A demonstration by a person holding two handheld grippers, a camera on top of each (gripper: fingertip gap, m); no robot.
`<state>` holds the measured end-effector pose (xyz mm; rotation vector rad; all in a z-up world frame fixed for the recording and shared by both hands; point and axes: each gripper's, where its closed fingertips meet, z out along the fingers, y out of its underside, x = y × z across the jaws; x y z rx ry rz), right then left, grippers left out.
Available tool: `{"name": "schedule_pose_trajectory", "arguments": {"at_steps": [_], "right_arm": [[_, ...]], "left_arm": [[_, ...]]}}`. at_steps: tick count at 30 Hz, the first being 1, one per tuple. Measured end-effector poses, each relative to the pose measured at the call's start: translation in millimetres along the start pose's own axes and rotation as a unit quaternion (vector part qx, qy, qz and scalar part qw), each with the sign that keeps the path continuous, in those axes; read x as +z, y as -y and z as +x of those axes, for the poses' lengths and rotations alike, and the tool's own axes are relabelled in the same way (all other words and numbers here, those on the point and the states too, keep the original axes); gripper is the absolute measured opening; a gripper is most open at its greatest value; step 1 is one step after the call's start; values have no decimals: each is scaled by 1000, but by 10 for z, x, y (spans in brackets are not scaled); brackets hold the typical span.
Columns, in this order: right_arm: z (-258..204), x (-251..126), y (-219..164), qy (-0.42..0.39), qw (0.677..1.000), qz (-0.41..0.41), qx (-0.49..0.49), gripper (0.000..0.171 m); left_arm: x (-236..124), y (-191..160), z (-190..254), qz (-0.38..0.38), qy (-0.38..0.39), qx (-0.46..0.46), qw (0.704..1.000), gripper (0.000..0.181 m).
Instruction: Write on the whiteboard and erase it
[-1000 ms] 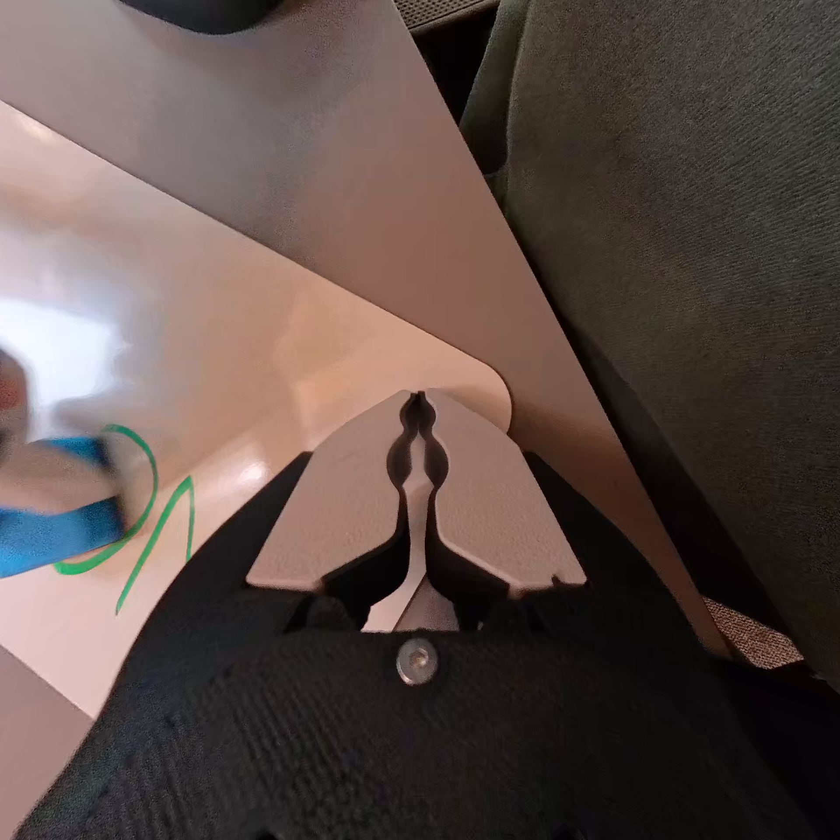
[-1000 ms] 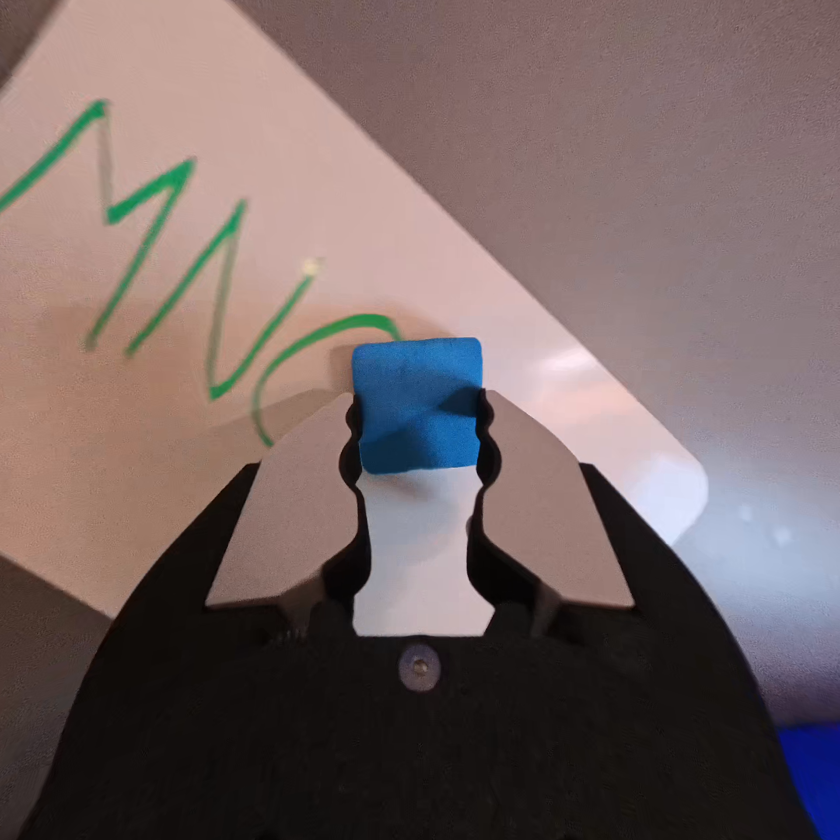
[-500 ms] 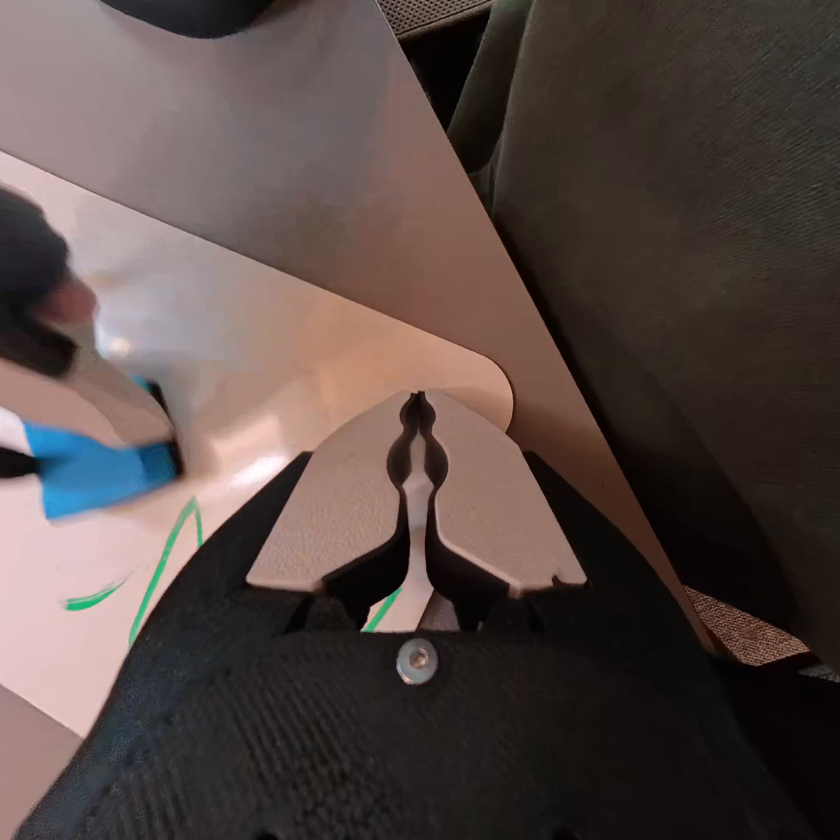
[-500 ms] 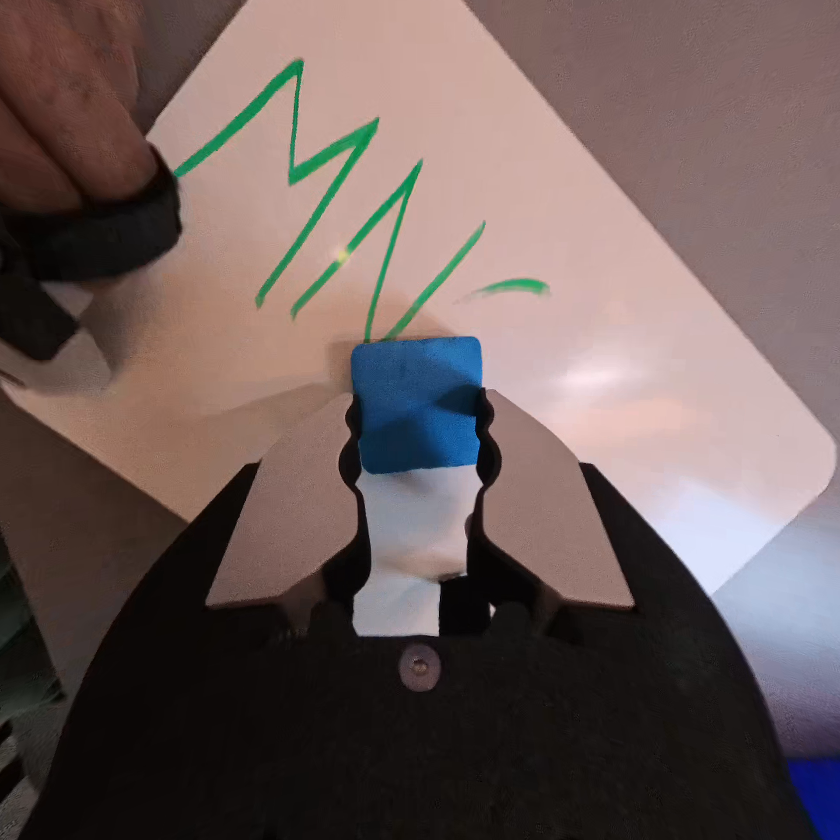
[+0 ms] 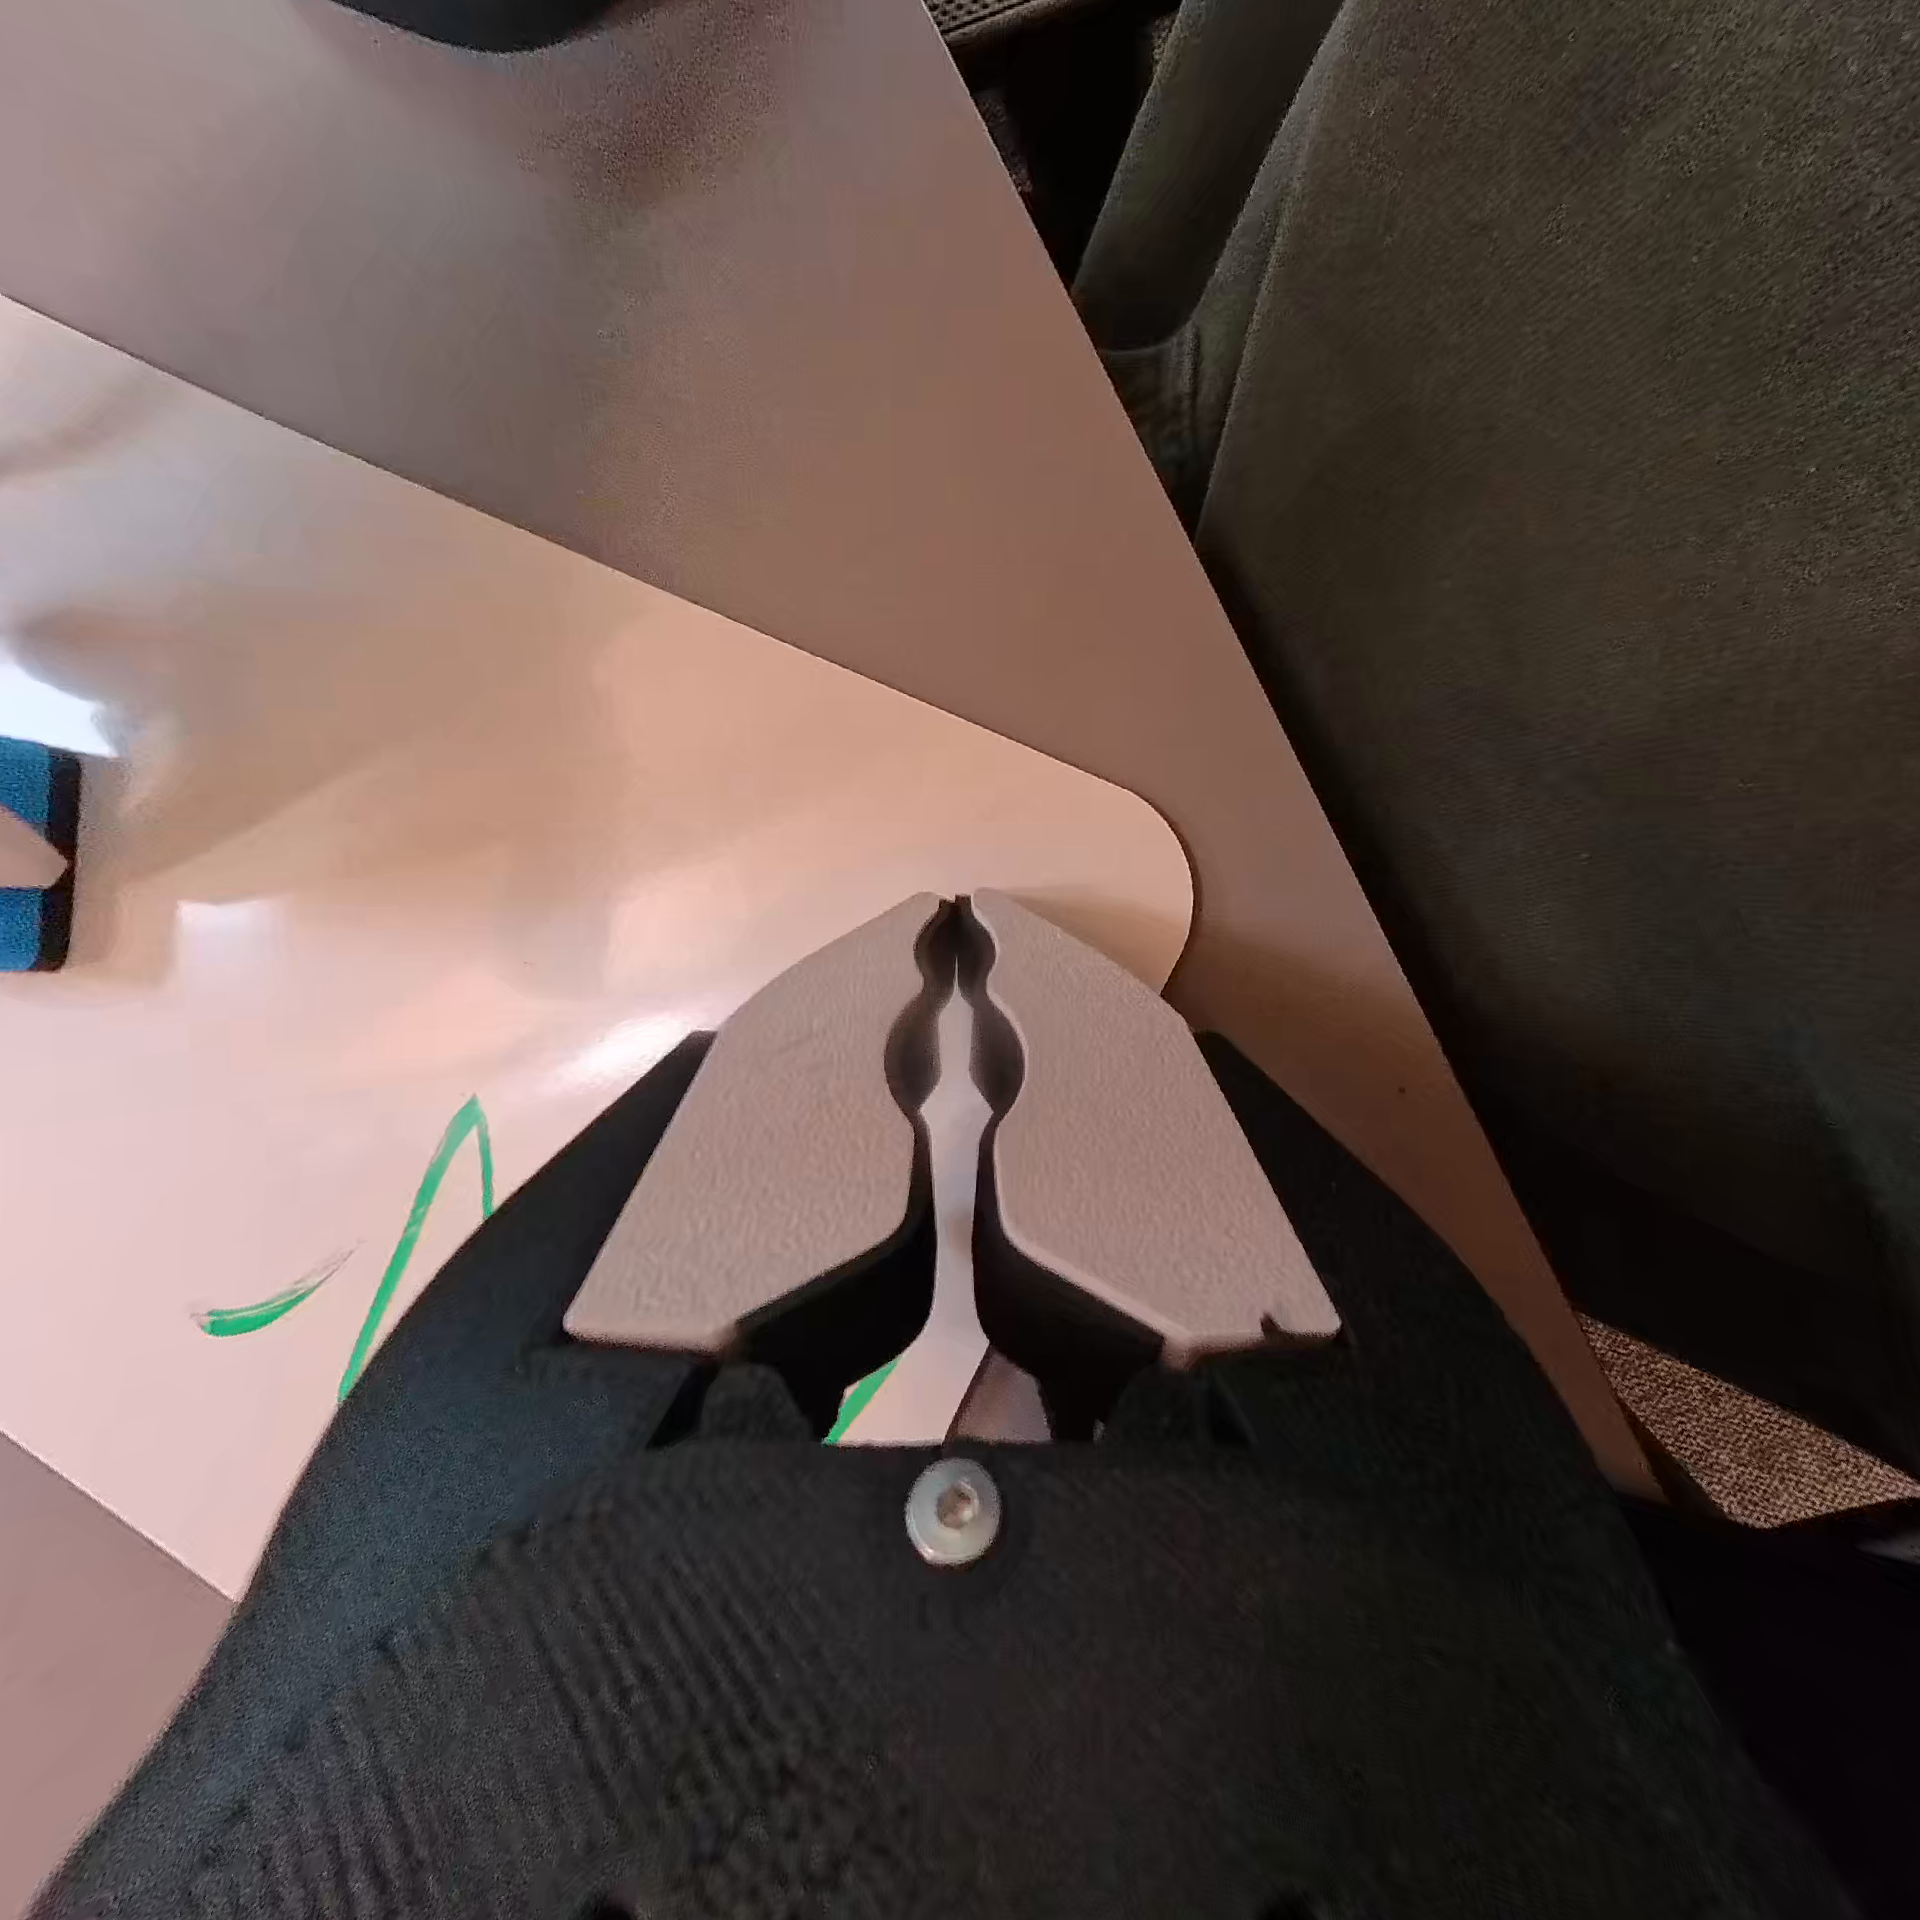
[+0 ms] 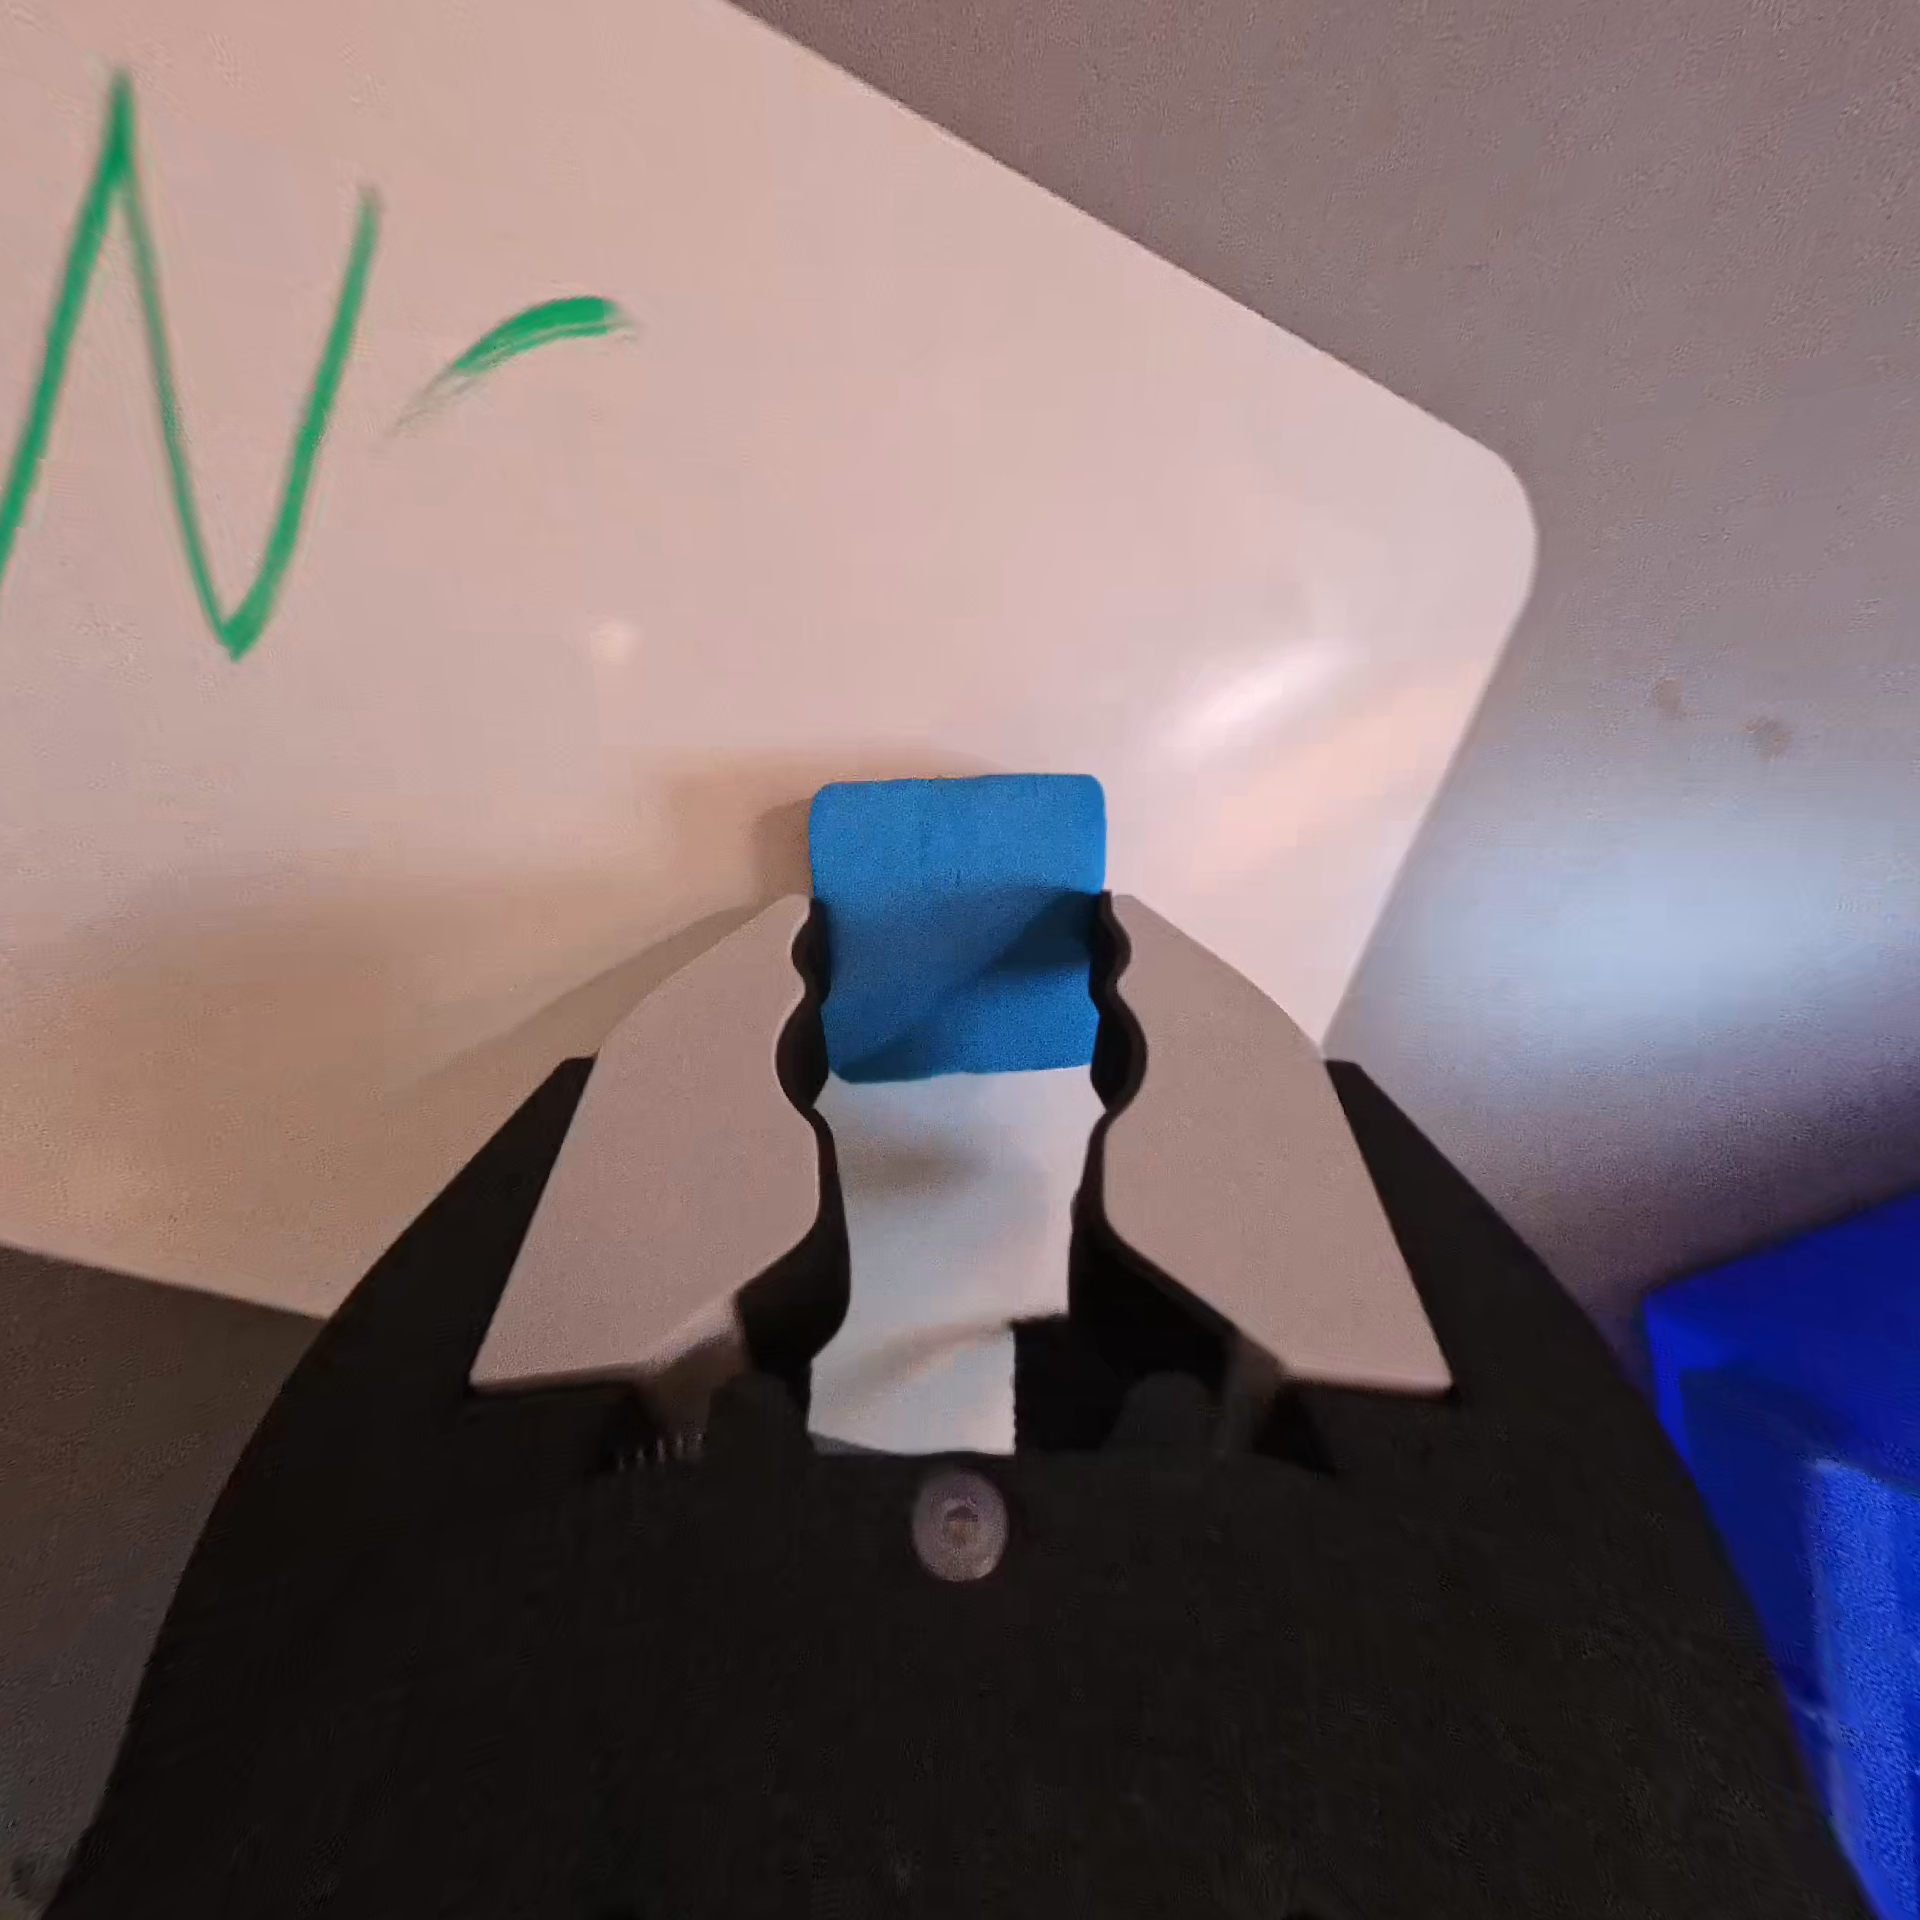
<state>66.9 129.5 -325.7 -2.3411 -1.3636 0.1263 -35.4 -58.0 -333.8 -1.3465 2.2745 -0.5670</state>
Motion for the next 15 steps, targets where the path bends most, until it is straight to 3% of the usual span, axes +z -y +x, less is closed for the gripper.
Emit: {"name": "schedule_pose_trajectory", "arguments": {"at_steps": [2, 6, 12, 15], "right_arm": [[23, 42, 100, -19, 1000, -1, 10, 49], [-386, 86, 339, -37, 994, -3, -101, 49], [109, 99, 153, -13, 1000, -10, 5, 49], [-636, 0, 213, 77, 993, -23, -88, 49]], "left_arm": [[-9, -7, 13, -1, 0, -9, 1000, 0], [-37, 2, 179, 14, -28, -28, 999, 0], [-53, -45, 119, 17, 0, -35, 999, 0], [-54, -45, 119, 15, 2, -30, 999, 0]]}}
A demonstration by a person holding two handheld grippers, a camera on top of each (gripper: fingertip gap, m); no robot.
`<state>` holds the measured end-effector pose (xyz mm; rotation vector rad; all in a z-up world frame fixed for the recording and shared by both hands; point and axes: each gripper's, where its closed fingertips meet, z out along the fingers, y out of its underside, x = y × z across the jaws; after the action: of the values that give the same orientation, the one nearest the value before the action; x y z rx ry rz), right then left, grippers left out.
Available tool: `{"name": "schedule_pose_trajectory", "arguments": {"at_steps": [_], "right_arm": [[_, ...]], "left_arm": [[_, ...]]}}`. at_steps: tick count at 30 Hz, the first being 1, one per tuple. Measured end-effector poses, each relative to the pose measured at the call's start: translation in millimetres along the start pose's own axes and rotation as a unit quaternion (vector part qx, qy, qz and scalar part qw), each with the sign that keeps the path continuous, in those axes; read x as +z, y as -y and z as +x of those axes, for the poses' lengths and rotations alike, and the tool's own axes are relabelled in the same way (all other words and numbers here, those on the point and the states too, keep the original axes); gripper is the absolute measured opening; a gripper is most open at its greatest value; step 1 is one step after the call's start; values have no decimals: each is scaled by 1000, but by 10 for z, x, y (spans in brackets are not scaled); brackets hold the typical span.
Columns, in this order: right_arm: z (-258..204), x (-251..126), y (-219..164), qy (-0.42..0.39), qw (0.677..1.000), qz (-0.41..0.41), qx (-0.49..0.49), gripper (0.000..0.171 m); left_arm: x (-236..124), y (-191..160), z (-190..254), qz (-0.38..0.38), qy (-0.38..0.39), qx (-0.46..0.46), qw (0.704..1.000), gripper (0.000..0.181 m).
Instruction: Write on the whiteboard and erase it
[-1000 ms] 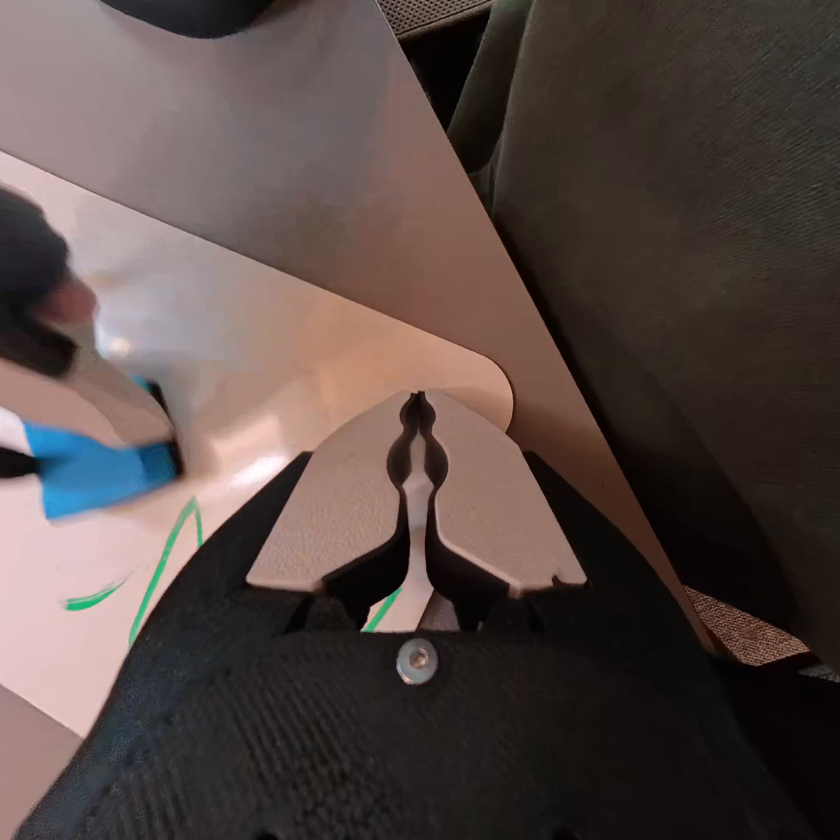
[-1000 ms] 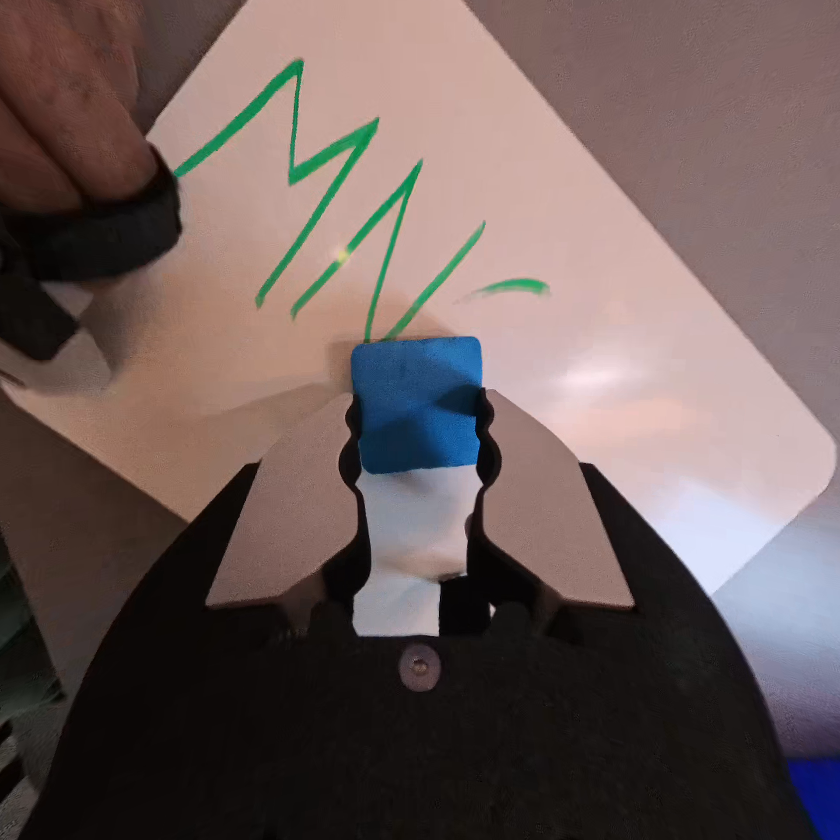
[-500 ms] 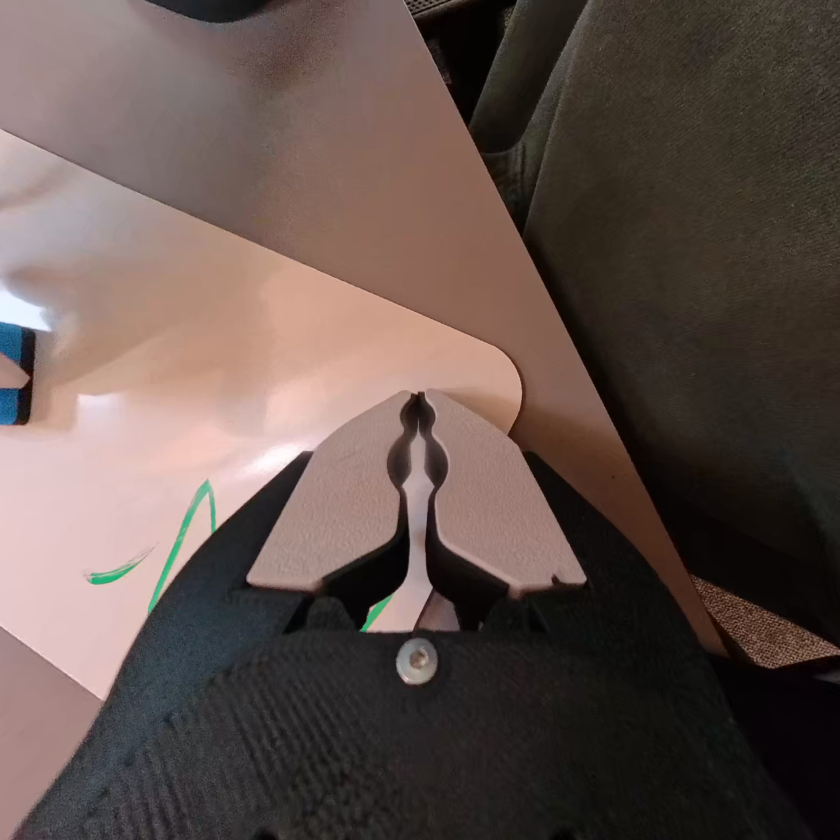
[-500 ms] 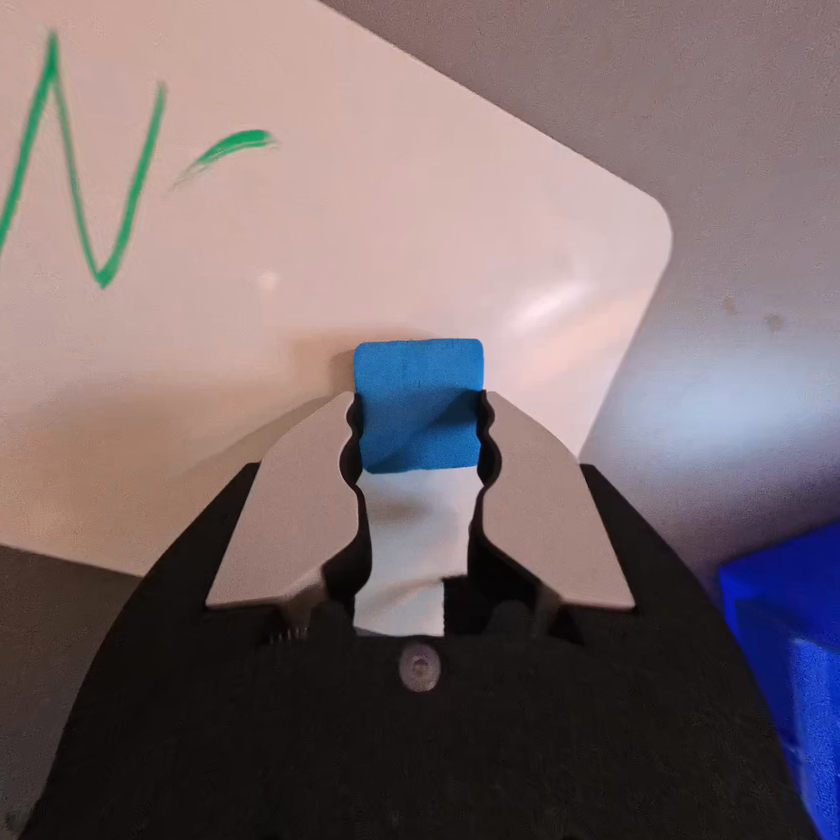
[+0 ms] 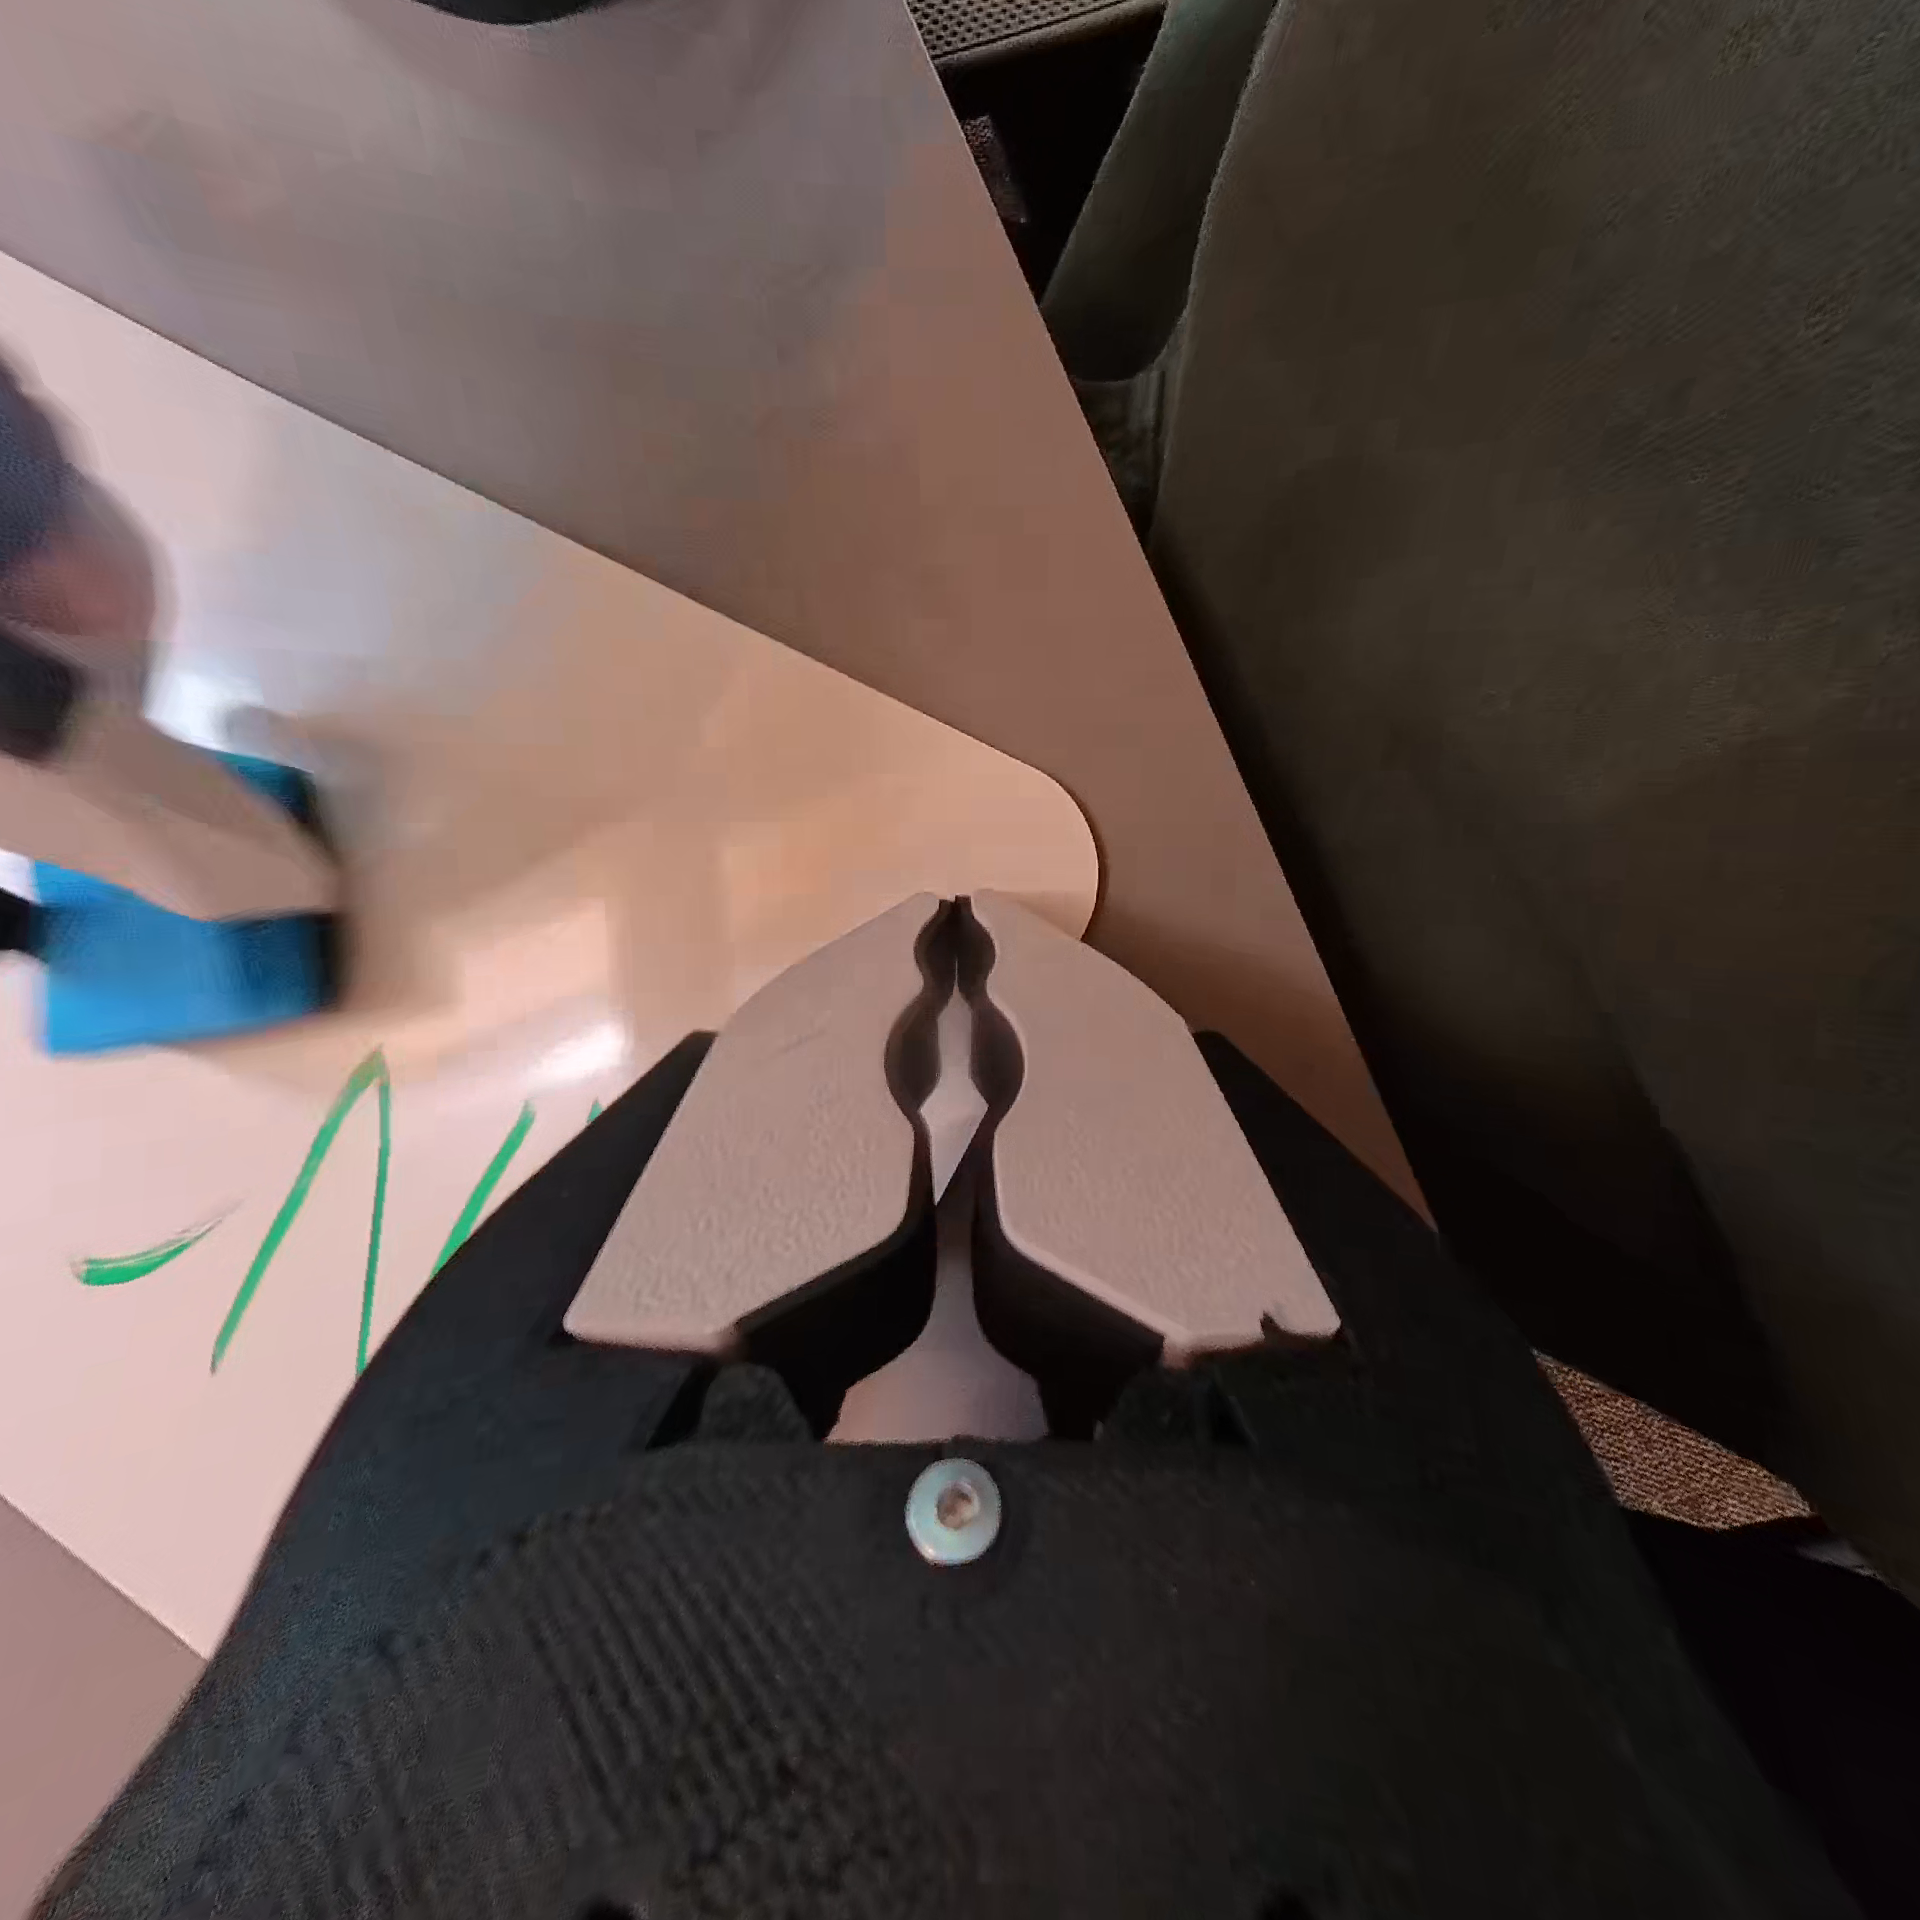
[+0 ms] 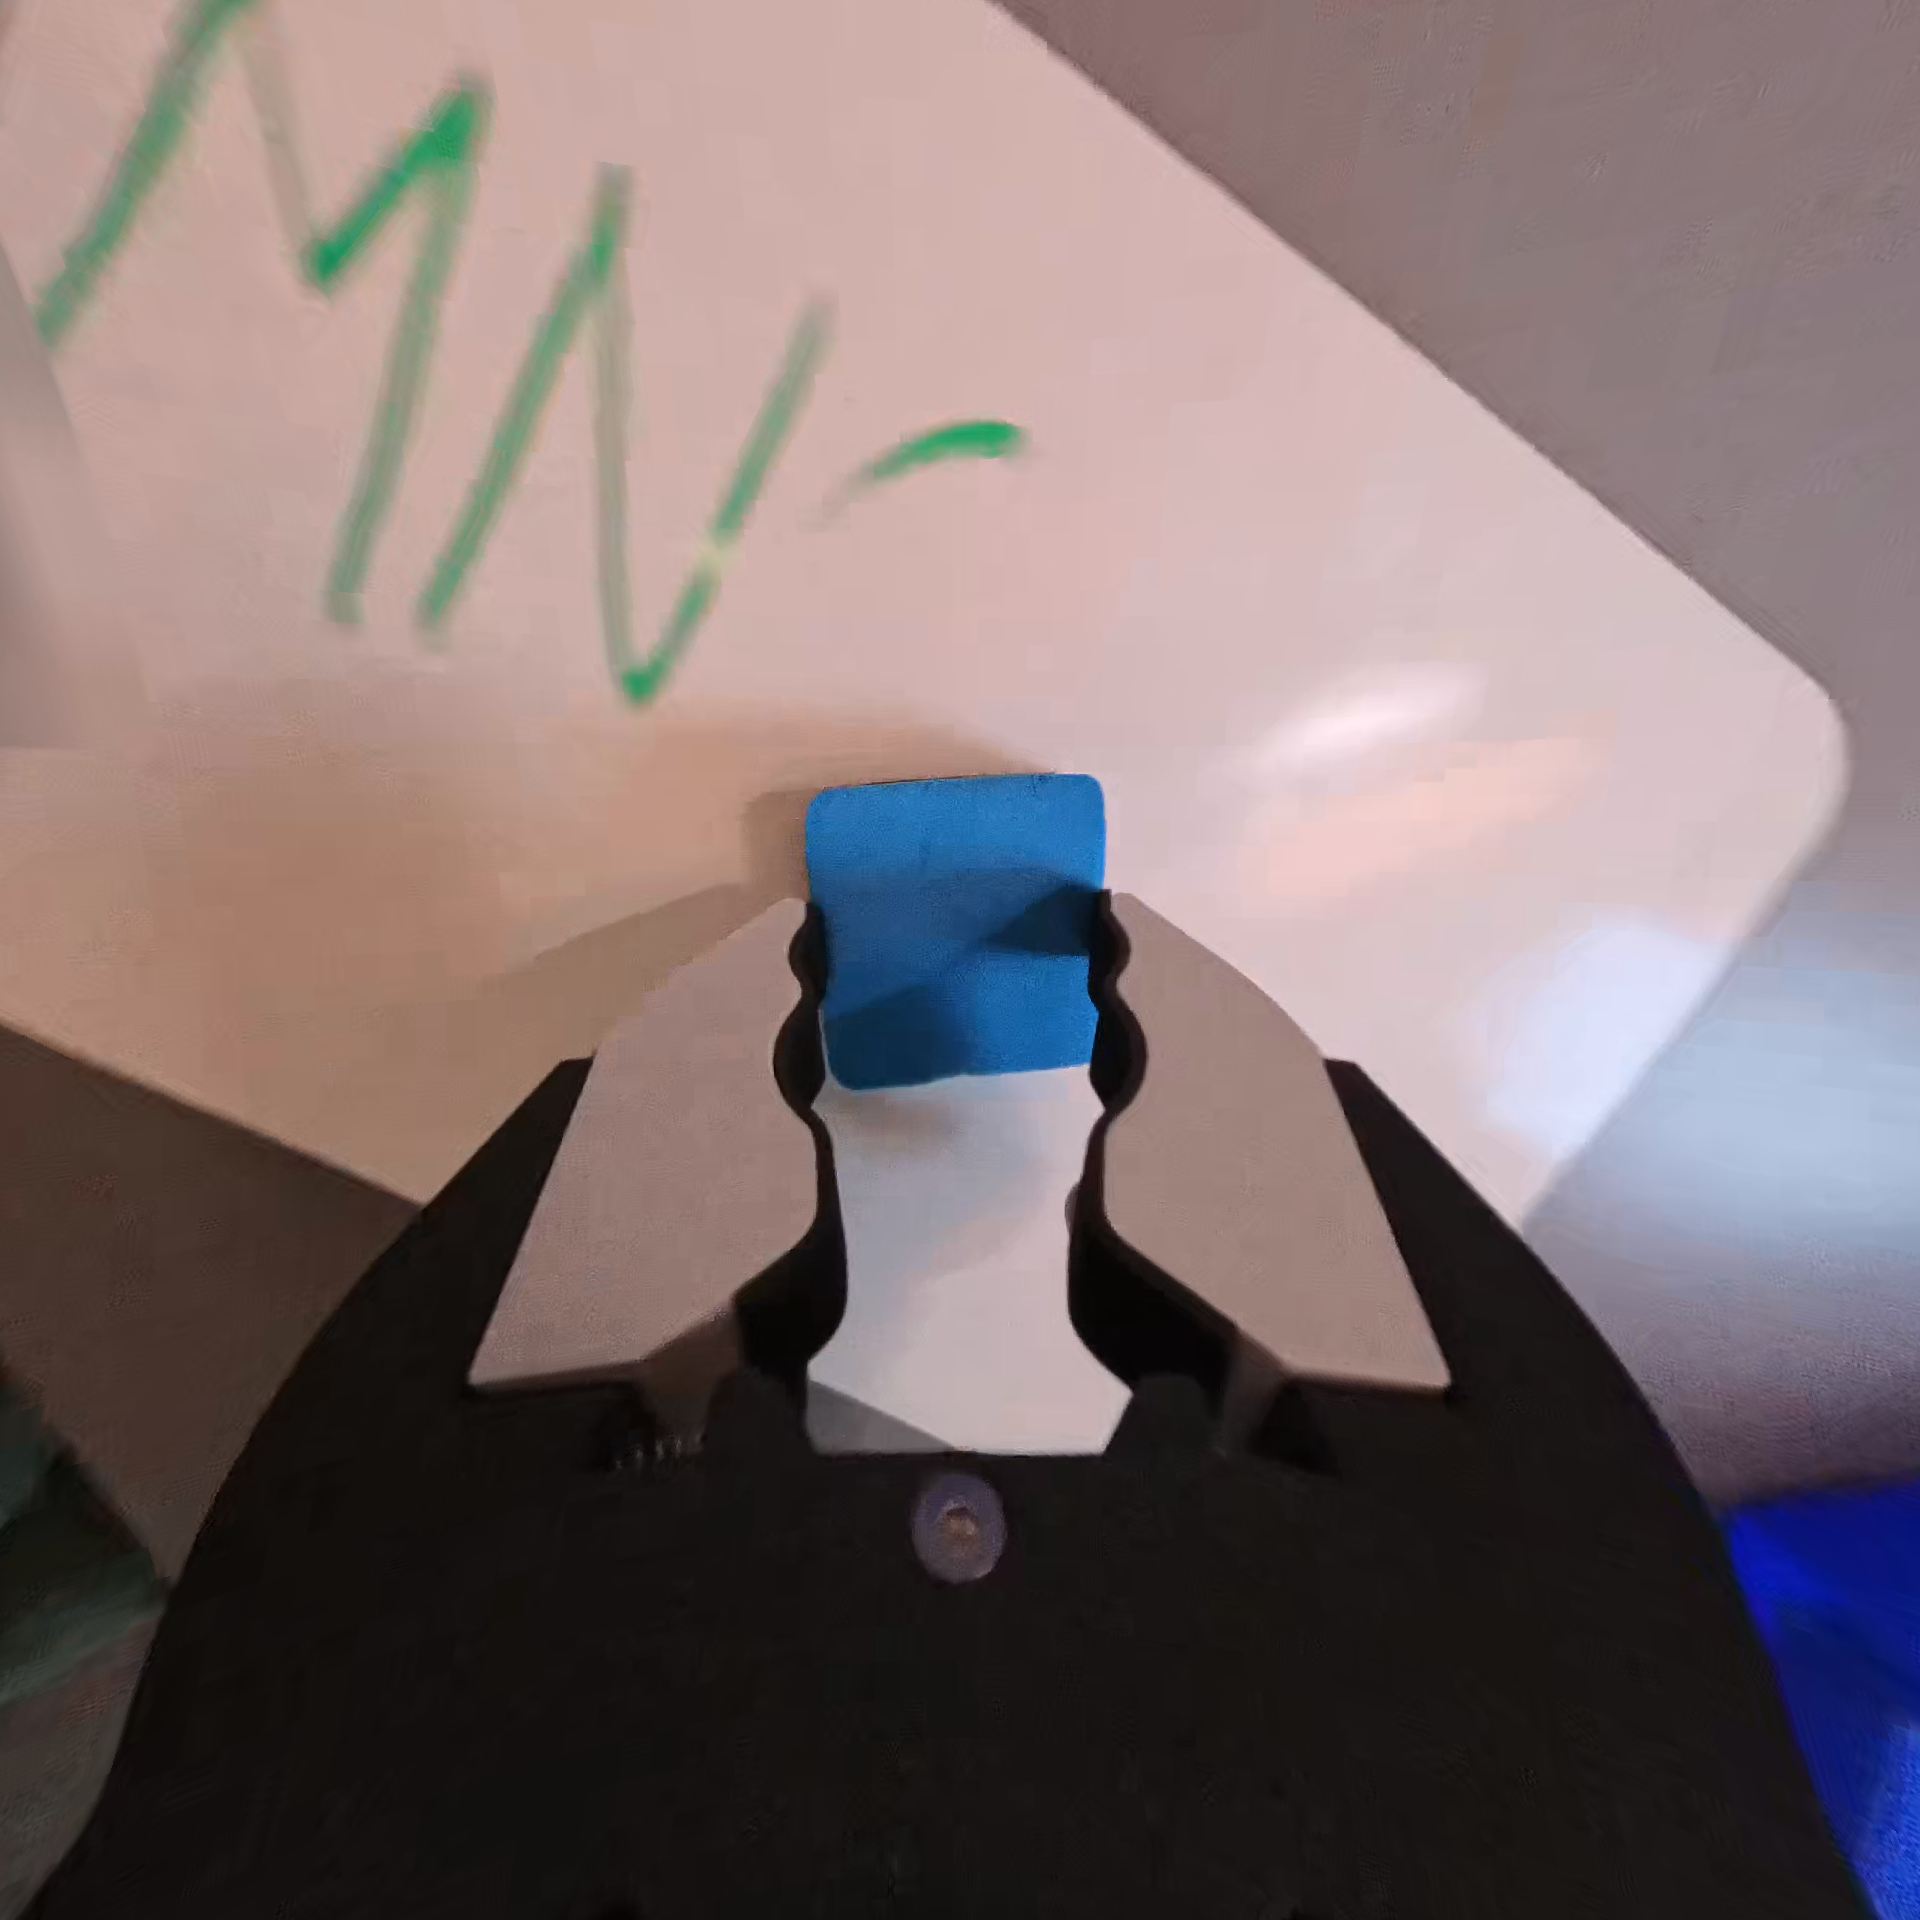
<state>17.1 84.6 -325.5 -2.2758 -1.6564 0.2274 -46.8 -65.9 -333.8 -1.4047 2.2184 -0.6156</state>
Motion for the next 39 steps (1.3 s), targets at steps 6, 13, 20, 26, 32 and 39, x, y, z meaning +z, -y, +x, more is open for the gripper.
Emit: {"name": "schedule_pose_trajectory", "arguments": {"at_steps": [6, 13, 20, 26, 32, 39], "right_arm": [[191, 197, 448, -34, 998, 12, -48, 49], [-20, 44, 87, 0, 998, -7, -60, 49], [676, 247, 499, -46, 999, 16, 2, 49], [-385, 137, 407, 42, 991, 23, -125, 49], [970, 97, 44, -49, 998, 2, 50, 49], [-333, 152, 399, 12, 988, 12, -154, 49]], "left_arm": [[7, 16, 16, 8, -11, -7, 1000, 1], [-8, 0, 9, 24, -10, -15, 1000, 0], [-2, 11, 4, 17, -1, -8, 1000, 0], [-15, -6, -5, 21, -1, -9, 1000, 0], [-11, 3, -14, 16, 6, -5, 1000, 0], [-7, 16, -1, 23, -6, -13, 1000, 0]]}}
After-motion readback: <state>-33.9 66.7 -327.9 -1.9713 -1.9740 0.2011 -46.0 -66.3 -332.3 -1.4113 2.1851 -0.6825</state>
